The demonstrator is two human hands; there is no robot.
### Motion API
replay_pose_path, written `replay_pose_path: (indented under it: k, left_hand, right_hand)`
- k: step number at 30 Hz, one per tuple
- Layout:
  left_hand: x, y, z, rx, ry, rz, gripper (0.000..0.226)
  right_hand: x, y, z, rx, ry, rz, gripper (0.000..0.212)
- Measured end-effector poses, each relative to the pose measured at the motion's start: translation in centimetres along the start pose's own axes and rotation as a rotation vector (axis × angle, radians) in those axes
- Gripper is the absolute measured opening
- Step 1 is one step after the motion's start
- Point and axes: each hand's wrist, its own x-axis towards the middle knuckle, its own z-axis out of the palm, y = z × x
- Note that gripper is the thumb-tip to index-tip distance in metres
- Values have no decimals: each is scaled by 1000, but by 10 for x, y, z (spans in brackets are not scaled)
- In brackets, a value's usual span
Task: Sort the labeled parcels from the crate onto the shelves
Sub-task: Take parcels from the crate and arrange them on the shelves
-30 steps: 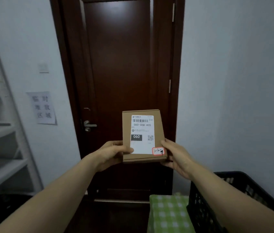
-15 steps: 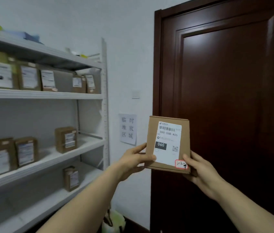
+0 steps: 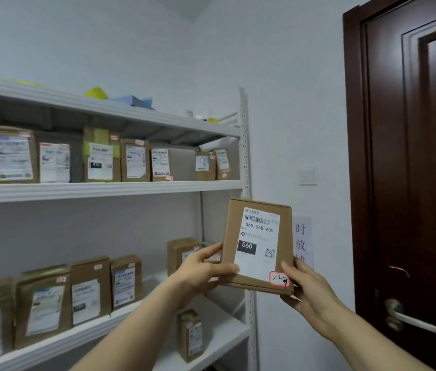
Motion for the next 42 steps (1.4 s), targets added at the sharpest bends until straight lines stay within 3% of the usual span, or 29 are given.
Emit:
replay_pose_path:
  k: [10, 13, 17, 26, 32, 37, 42]
  left_hand:
    - [118, 29, -13, 121, 208, 23, 69]
    - [154, 41, -17, 148, 290, 29, 54]
    - [184, 51, -34, 240, 400, 6, 30]
    - [230, 63, -120, 359, 549, 25, 25]
    - [253, 84, -196, 312, 642, 166, 43]
    - [262, 95, -246, 252, 730, 228, 54]
    - [262, 87, -279, 213, 759, 201, 65]
  right_hand:
    - [181, -5, -1, 43, -215, 6, 22]
    - [239, -14, 4, 60, -287, 8, 22]
    - [299, -11, 32, 78, -382, 26, 22]
    - [391, 6, 119, 79, -537, -53, 27]
    - [463, -10, 198, 51, -517, -148, 39]
    - [509, -29, 249, 61, -429, -238, 31]
    - [544, -31, 279, -185, -391, -367, 47]
